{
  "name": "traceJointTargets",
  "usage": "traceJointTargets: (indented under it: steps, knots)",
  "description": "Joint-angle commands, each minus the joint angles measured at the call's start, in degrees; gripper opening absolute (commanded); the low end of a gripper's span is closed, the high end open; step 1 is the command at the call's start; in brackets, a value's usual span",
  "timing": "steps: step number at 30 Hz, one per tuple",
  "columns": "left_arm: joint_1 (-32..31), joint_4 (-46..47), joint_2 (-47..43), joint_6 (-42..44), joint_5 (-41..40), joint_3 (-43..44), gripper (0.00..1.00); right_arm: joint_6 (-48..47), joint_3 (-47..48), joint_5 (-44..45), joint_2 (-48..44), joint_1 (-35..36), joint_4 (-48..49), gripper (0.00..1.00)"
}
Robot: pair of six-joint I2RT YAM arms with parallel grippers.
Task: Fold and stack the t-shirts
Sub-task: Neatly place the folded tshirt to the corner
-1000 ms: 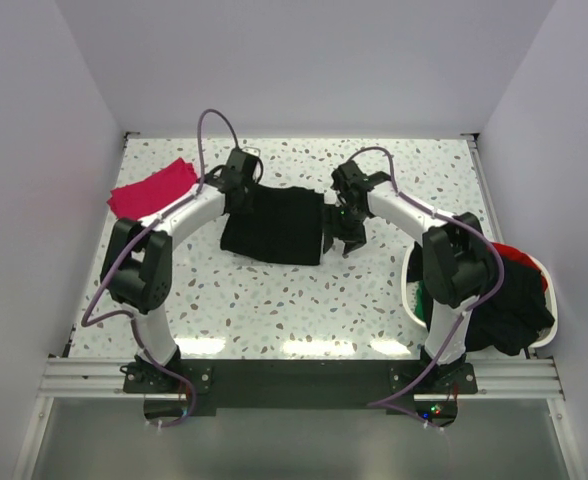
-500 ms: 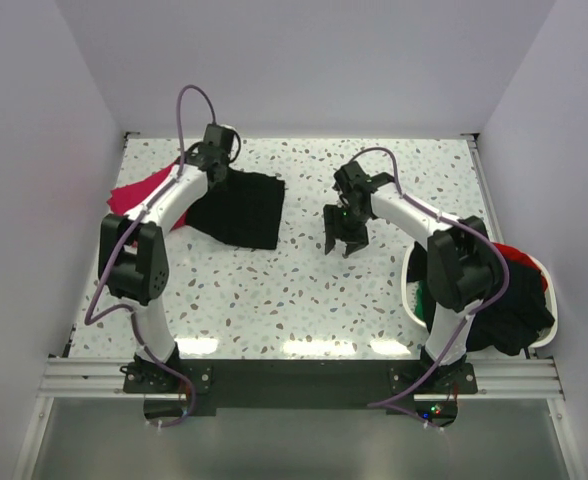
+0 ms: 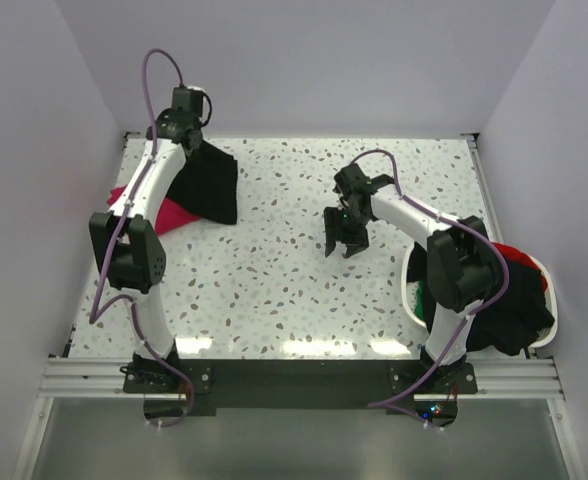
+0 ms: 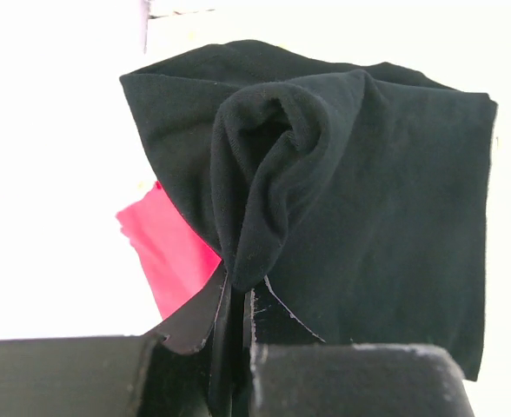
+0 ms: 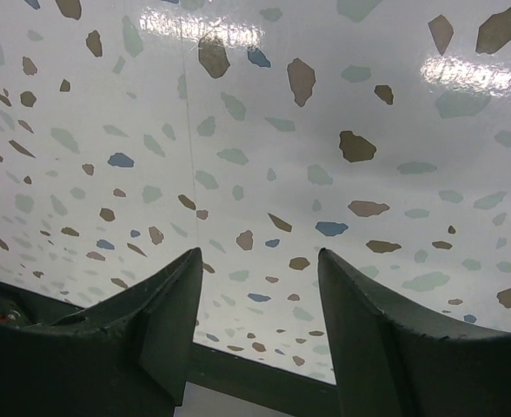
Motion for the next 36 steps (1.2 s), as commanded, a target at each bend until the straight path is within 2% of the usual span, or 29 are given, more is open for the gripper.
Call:
traceJointTargets:
  steps: [1, 17, 23, 30, 36]
  knots:
    - [1.3, -2.3, -0.2, 1.8, -3.0, 6.0, 0.00, 0.0, -0.3, -0.7, -1.6, 0.0, 0.8, 0.59]
    - [7.3, -2.7, -4.4, 2.2, -0.9, 6.2, 0.00, 0.6, -0.6, -2.1, -1.2, -0.1, 1.6, 0.59]
    - [9.3, 0.1, -7.2, 2.0, 0.2, 0.1, 0.00, 0.8, -1.0, -2.7, -1.8, 0.0, 1.9, 0.59]
    - [16.1, 5.0, -8.6, 1.4, 3.6, -10.9, 0.00, 1.1, -1.1, -2.7, -3.6, 0.1, 1.7, 0.59]
    - [20.1, 7.1, -5.3, 0.4, 5.0, -13.1, 0.00, 1.1, -2.0, -3.3, -4.8, 0.1, 1.7, 0.59]
